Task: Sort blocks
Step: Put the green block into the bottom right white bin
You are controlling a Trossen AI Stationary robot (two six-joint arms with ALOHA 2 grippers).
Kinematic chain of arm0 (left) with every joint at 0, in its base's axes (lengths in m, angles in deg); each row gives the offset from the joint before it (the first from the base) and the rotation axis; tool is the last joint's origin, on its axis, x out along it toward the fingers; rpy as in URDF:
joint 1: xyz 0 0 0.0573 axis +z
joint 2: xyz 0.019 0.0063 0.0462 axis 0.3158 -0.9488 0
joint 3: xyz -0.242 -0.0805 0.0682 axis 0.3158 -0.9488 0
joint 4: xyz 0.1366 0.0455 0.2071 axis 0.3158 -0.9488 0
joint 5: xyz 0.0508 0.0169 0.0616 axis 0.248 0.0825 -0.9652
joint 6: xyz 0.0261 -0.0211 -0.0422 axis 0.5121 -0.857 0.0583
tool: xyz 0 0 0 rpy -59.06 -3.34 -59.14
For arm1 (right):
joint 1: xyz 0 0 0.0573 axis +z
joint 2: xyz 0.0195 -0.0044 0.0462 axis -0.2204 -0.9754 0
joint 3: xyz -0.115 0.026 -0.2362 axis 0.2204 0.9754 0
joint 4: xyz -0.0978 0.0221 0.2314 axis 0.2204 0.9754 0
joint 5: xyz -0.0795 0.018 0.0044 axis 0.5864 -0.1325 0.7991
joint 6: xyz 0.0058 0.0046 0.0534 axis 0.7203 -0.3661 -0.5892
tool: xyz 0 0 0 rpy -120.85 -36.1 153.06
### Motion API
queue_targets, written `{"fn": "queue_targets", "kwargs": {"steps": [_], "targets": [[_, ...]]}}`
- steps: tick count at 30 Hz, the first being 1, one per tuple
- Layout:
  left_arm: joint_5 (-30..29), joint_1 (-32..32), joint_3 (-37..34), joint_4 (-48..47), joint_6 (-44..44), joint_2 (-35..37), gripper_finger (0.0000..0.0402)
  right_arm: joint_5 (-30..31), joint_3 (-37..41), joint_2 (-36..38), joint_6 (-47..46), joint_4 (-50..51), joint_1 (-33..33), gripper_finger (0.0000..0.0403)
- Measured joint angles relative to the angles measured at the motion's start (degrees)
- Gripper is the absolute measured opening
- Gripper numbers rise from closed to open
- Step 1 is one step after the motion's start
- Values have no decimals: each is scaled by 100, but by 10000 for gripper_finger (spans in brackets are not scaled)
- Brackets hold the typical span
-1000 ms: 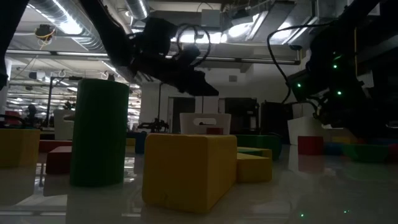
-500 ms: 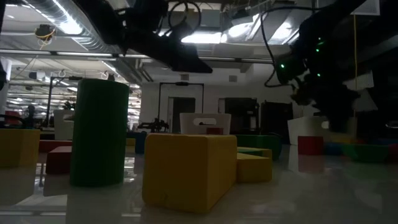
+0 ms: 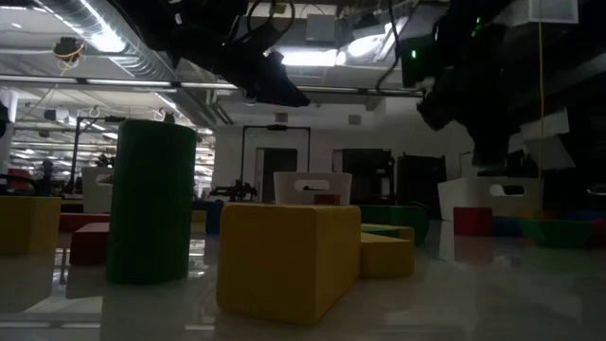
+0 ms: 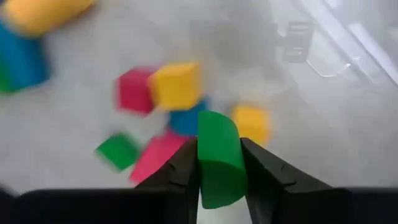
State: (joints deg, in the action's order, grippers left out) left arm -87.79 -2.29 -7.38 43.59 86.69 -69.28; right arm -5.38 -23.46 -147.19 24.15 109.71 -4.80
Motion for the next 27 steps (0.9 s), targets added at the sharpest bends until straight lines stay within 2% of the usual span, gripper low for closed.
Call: {"fn": "queue_targets", "kwargs": {"steps": [7, 15, 23, 27], "targets": [[278, -41, -4, -475, -502, -28, 214, -32, -385, 2, -1015, 276, 1511, 94], [326, -437, -4, -1098, -849, -30, 214, 112, -535, 2, -2565, 281, 3302, 94], [326, -870, -4, -1223, -949, -30, 214, 318, -535, 2, -4679, 277, 5101, 94], [326, -1115, -4, -1269, -962, -32, 214, 637, -535, 2, -5952, 275, 5958, 95]]}}
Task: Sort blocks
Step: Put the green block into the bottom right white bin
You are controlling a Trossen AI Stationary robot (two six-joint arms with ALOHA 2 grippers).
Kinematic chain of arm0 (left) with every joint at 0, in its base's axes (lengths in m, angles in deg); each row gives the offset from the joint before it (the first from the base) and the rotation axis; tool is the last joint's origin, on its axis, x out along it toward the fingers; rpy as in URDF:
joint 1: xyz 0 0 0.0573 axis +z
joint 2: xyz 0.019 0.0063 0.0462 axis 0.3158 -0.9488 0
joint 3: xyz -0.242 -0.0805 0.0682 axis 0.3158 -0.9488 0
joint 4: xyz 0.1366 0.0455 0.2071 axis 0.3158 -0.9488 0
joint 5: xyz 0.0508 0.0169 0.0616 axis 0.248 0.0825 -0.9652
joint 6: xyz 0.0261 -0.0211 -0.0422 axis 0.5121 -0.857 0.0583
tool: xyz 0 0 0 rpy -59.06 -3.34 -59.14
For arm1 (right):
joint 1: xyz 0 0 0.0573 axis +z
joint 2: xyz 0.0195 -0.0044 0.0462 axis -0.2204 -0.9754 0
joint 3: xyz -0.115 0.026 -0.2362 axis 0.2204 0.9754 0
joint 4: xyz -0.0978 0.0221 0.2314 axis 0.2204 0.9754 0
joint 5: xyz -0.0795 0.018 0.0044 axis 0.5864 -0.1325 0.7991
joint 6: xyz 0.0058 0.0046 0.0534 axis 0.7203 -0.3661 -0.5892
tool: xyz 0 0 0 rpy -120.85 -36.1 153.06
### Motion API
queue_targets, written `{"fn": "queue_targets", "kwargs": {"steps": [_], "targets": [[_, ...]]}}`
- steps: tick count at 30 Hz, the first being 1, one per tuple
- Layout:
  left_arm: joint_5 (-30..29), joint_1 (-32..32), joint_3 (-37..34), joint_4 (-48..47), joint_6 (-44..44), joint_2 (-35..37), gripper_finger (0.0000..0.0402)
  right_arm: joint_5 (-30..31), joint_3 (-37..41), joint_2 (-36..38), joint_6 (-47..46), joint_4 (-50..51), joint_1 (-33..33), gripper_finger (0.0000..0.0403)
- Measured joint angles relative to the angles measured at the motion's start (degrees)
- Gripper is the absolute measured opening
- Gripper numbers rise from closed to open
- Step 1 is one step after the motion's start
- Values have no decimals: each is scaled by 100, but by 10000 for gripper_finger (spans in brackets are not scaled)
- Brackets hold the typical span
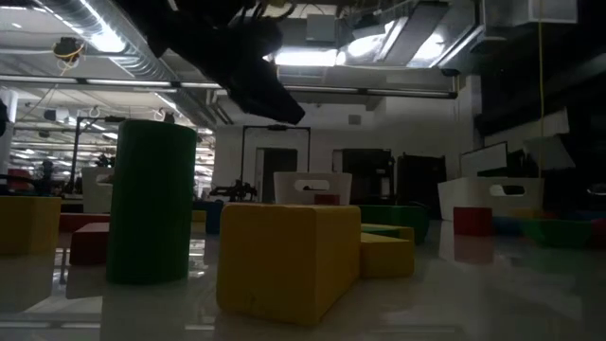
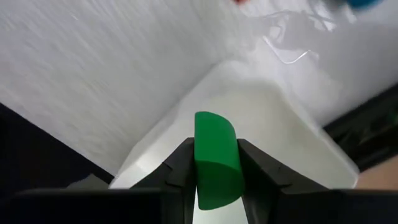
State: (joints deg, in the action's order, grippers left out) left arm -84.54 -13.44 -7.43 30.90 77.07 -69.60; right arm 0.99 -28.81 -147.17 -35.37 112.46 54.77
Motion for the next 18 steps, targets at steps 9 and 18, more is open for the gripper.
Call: {"fn": "queue_targets", "kwargs": {"steps": [9, 18], "targets": [[2, -490, 0, -418, -63, 0, 214, 435, 2, -13, -2138, -153, 1501, 95], [142, -748, 32, -1330, -560, 15, 214, 1134, 2, -13, -2324, -371, 2036, 116]]}}
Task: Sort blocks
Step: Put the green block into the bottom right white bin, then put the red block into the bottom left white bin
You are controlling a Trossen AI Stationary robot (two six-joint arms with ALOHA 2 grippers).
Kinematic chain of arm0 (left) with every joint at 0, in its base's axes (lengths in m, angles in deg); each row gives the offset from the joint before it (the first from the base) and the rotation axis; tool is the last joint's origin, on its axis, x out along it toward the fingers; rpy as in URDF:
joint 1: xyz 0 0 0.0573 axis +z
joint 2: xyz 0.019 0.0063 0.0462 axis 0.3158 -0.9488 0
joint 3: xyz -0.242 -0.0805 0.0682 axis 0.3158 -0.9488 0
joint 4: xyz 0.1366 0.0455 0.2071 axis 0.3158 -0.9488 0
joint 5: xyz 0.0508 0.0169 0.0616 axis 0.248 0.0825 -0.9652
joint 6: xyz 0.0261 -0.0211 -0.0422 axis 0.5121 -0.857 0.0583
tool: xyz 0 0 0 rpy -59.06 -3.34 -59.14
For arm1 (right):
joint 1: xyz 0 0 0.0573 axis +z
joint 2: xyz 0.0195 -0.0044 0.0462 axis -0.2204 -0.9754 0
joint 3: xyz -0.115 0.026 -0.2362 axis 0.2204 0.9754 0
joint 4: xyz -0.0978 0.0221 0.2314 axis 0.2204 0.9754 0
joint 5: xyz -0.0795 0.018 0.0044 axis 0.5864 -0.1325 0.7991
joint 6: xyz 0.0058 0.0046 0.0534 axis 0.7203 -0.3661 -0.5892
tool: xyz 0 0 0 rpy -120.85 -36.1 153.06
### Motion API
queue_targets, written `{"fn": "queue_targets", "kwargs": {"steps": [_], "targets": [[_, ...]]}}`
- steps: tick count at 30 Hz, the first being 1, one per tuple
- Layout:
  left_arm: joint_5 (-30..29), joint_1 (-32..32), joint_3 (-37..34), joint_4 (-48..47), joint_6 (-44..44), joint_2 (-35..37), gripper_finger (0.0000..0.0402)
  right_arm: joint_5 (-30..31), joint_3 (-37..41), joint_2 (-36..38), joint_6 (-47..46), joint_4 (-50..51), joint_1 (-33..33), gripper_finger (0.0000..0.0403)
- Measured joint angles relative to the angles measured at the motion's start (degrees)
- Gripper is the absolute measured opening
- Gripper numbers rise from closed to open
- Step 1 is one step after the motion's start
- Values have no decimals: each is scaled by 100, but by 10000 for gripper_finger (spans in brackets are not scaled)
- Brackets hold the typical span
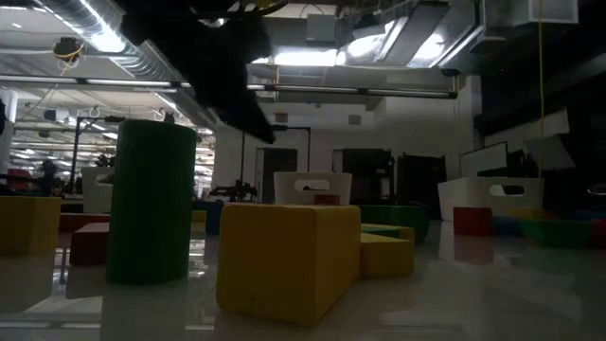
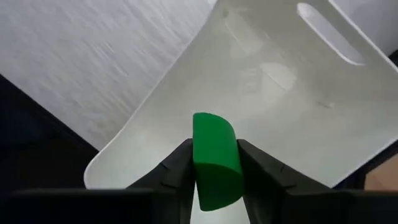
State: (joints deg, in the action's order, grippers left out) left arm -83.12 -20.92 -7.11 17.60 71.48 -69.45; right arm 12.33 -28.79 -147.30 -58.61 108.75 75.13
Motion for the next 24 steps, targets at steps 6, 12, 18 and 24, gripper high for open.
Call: {"fn": "queue_targets", "kwargs": {"steps": [6, 12, 18, 24], "targets": [[8, -202, 302, -1412, -111, 7, 214, 4, 0, -2, 0, -139, -11, 140], [329, -463, 366, -2515, -625, 9, 214, 4, 0, -2, 2, -235, -11, 166], [604, -612, 363, -3083, -627, 9, 214, 4, 0, -4, 2, -237, -11, 178], [886, -698, 363, -3378, -1017, 9, 214, 4, 2, -4, 2, -246, -16, 179]]}}
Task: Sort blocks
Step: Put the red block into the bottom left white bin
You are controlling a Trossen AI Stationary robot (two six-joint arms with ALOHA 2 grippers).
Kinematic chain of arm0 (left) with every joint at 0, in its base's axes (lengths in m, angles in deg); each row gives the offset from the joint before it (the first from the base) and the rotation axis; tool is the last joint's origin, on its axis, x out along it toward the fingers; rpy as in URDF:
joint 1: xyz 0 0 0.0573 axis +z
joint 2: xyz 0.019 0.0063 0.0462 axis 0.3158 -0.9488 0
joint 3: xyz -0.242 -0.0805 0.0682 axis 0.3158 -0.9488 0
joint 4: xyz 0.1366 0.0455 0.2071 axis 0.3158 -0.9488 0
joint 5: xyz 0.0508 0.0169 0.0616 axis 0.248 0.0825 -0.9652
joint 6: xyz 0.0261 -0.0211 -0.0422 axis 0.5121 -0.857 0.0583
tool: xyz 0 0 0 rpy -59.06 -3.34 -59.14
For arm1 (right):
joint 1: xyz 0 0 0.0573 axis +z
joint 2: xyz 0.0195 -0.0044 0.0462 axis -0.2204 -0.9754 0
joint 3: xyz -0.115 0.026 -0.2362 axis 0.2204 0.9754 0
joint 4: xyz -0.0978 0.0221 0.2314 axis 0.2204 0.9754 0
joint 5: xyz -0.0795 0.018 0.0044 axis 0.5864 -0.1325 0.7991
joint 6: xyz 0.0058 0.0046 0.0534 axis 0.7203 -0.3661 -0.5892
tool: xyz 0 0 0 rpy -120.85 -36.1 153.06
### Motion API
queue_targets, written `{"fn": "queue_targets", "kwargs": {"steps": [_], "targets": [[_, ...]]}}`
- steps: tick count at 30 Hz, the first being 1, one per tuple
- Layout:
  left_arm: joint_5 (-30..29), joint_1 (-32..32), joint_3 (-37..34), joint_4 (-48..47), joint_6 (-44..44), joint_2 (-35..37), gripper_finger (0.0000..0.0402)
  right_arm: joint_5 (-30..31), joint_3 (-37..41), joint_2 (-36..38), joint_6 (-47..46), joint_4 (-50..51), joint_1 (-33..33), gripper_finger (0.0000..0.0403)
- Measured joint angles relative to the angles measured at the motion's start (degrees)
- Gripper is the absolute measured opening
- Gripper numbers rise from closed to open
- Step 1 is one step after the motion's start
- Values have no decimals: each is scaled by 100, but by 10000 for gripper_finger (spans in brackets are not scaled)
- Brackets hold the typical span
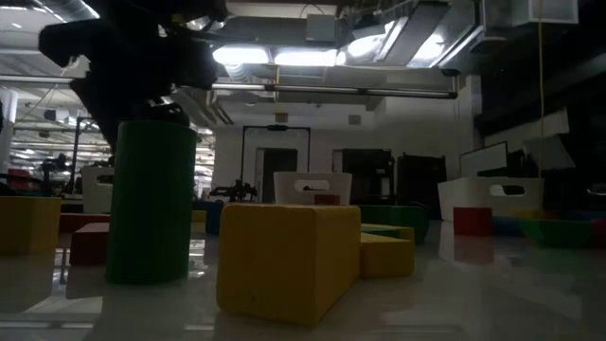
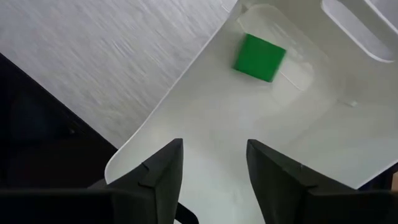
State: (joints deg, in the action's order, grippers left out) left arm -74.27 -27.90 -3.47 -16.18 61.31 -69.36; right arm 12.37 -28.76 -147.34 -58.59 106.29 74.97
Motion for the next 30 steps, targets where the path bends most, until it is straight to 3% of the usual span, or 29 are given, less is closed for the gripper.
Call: {"fn": "queue_targets", "kwargs": {"steps": [9, 16, 30], "targets": [[-118, -440, 0, -45, -235, -99, 214, 562, 2, 0, 4, -116, 0, 179], [-613, -591, 0, -55, -77, -350, 214, 728, 2, -2, 4, -370, 0, 179], [-610, -704, -2, -37, -84, -1067, 214, 1202, 2, -2, 7, -621, 0, 179]]}}
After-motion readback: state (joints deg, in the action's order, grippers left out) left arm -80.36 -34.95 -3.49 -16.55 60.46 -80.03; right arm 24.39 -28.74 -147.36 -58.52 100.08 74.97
